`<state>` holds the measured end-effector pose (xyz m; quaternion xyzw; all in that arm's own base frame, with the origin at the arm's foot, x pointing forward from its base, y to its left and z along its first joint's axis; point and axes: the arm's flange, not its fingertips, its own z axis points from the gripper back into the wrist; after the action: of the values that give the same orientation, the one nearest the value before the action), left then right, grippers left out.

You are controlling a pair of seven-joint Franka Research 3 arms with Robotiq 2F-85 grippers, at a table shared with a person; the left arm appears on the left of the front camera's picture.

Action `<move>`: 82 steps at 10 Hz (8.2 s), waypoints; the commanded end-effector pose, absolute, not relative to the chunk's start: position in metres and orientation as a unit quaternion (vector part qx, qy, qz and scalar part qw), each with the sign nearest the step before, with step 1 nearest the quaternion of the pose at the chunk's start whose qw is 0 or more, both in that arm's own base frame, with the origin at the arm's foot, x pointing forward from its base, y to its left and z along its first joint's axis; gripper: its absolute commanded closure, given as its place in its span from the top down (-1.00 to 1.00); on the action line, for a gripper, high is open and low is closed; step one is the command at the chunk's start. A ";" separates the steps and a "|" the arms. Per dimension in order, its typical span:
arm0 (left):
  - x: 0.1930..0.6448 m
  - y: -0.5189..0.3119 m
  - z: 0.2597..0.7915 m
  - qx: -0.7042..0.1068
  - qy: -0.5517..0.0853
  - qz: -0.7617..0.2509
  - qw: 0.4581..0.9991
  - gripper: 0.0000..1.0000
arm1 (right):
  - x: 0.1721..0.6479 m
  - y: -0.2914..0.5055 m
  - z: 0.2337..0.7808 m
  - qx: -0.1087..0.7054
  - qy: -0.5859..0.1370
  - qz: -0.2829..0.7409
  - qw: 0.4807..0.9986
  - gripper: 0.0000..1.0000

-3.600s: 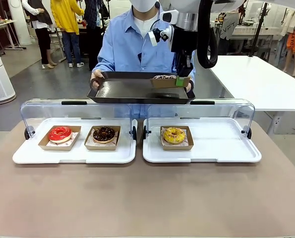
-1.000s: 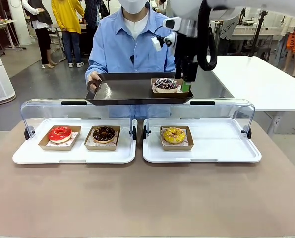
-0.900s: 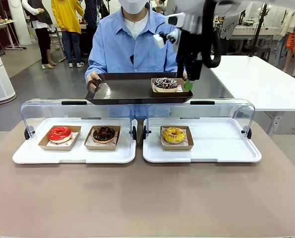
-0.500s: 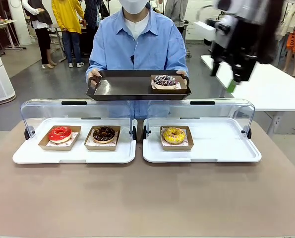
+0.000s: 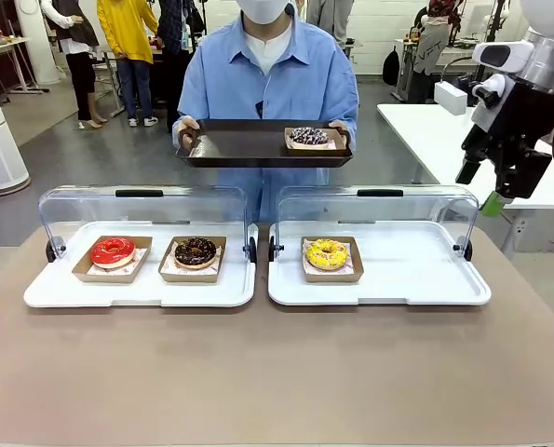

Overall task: Provide the desired donut to the person.
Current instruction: Place the picked Paper togo box onto the Handle tray extended by the person, then pick up and lift the Paper togo box containing the Donut pointed at by the person.

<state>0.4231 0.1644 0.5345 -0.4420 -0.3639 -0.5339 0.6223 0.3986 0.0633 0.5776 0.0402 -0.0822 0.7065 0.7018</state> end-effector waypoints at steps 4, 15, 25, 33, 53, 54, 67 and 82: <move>0.421 0.165 0.536 -0.443 -0.364 -0.535 0.620 1.00 | 0.398 0.067 0.580 0.038 -0.082 0.719 0.689 1.00; 0.421 0.165 0.536 -0.443 -0.364 -0.535 0.620 1.00 | 0.486 -0.073 0.528 0.369 -0.370 0.562 0.641 1.00; 0.421 0.165 0.536 -0.443 -0.364 -0.535 0.620 1.00 | 0.436 -0.221 0.498 0.370 -0.449 0.504 0.639 1.00; 0.421 0.165 0.536 -0.443 -0.364 -0.535 0.620 1.00 | 0.434 -0.214 0.497 0.372 -0.449 0.503 0.638 1.00; 0.421 0.165 0.536 -0.443 -0.364 -0.535 0.620 1.00 | 0.434 -0.214 0.497 0.372 -0.449 0.503 0.638 1.00; 0.421 0.165 0.536 -0.443 -0.364 -0.535 0.620 1.00 | 0.434 -0.214 0.497 0.372 -0.449 0.503 0.638 1.00; 0.421 0.165 0.536 -0.443 -0.364 -0.535 0.620 1.00 | 0.425 -0.153 0.533 0.301 -0.374 0.608 0.632 1.00; 0.421 0.165 0.536 -0.443 -0.364 -0.535 0.620 1.00 | 0.470 0.159 0.486 0.088 -0.063 0.708 0.698 1.00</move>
<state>0.4229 0.1644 0.5346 -0.4420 -0.3638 -0.5339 0.6223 0.4680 0.1573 0.4872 0.0943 -0.0644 0.7066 0.6983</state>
